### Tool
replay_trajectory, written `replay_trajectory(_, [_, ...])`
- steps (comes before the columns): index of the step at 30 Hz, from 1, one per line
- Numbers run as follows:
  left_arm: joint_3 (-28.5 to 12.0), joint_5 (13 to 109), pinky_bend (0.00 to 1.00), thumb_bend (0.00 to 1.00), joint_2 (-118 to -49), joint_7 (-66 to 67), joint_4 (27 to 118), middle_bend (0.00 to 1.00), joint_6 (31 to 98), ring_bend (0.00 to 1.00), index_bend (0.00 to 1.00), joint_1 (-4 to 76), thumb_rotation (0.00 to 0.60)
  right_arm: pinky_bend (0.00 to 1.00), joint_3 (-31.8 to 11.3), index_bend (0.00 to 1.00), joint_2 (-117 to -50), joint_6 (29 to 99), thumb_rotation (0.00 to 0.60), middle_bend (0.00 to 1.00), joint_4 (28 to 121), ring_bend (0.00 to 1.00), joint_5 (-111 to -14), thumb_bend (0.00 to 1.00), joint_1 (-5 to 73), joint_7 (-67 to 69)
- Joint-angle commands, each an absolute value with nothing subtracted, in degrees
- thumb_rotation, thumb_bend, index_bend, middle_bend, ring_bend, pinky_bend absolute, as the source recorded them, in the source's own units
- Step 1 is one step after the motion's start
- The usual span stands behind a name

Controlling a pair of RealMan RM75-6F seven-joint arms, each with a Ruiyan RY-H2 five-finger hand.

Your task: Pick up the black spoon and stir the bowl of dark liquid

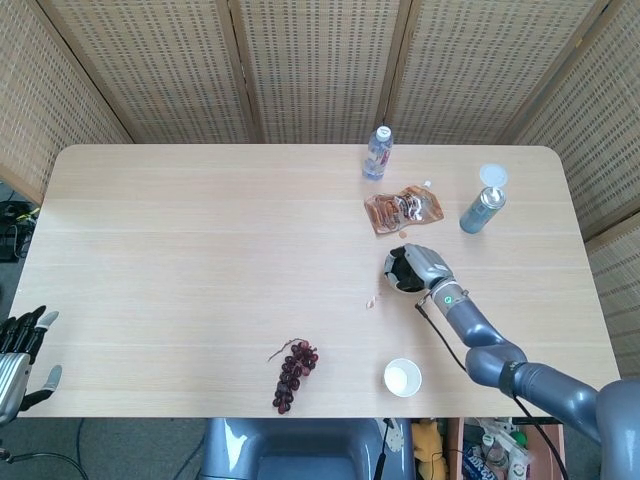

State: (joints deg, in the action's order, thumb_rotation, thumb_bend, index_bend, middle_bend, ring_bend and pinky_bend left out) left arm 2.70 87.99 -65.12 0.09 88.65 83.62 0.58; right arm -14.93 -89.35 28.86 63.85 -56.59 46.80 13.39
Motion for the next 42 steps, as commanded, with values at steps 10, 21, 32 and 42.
replay_trajectory(10, [2.8,87.6,0.0,0.44,-65.0,0.7,89.2,0.0,83.5,0.0,0.0,0.5,0.6,1.0,-16.0,0.84,-90.6,27.1,0.6,0.99,58.3,1.0,-54.5,0.99,48.5,13.5])
replay_trajectory(21, [2.9,87.2,0.0,0.44,-64.9,0.7,89.0,0.0,83.6,0.0,0.0,0.1,0.6,1.0,-17.1,0.84,-93.4,26.1,0.6,0.99,55.2,1.0,-55.0,0.99,50.7,13.8])
replay_trajectory(32, [3.0,87.4,0.0,0.44,-65.2,-0.2,88.2,0.0,83.6,0.0,0.0,0.1,0.6,1.0,-15.7,0.84,-90.9,26.8,0.6,0.99,62.1,1.0,-56.1,0.99,49.2,13.3])
replay_trajectory(42, [3.0,87.7,0.0,0.44,-65.3,-0.4,88.1,0.0,83.7,0.0,0.0,0.1,0.6,1.0,-14.6,0.79,-88.3,27.9,0.6,0.98,64.0,1.0,-56.2,0.93,47.7,12.4])
